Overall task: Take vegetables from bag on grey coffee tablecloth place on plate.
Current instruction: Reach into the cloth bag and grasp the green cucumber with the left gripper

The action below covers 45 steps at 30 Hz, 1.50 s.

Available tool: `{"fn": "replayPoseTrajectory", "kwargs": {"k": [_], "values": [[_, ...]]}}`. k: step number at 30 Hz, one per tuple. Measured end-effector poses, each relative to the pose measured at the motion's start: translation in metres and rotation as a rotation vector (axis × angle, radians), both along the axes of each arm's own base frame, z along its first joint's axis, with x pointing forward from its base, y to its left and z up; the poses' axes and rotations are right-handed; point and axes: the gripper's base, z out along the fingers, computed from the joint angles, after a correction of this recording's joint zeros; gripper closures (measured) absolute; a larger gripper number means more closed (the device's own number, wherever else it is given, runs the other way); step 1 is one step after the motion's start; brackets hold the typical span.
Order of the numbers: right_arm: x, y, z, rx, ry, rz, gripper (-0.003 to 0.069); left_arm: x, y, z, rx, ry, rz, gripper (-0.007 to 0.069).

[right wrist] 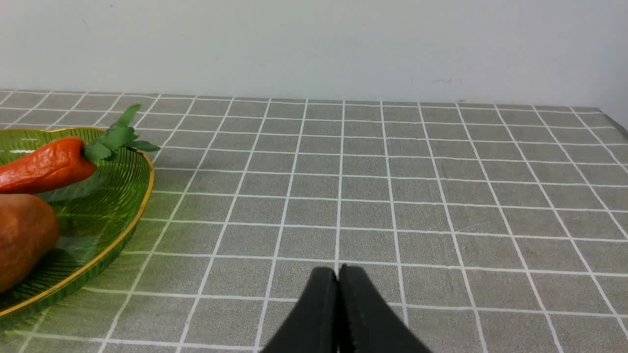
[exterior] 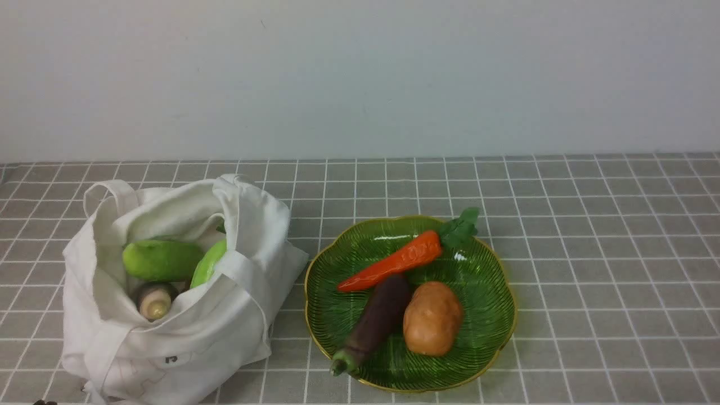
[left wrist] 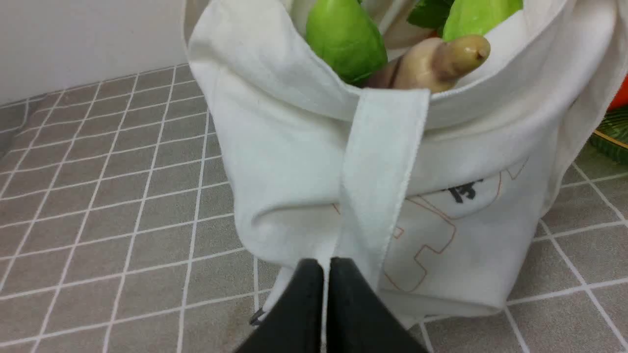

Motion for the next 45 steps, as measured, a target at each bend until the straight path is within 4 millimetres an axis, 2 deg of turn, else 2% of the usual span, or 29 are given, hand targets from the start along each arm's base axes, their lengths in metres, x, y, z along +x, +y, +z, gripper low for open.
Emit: {"fn": "replayPoseTrajectory", "kwargs": {"k": [30,33,36,37,39,45], "values": [[0.0,0.0,0.0,0.0,0.0,0.0,0.0673,0.001,0.001,0.001,0.013,-0.018,0.003,0.0626],[0.0,0.0,0.0,0.0,0.0,0.0,0.0673,0.002,0.0,0.006,-0.075,-0.068,0.018,0.0626],[0.0,0.0,0.0,0.0,0.0,0.0,0.0673,0.003,-0.002,0.017,-0.402,-0.151,0.058,0.0626],[0.0,0.0,0.0,0.0,0.0,0.0,0.0673,0.003,-0.003,0.018,-0.445,-0.153,0.063,0.0626],[0.0,0.0,0.0,0.0,0.0,0.0,0.0673,0.004,-0.002,0.023,-0.653,-0.191,0.088,0.0626],[0.0,0.0,0.0,0.0,0.0,0.0,0.0673,0.004,0.005,0.037,-0.912,-0.333,0.147,0.0626]]}}
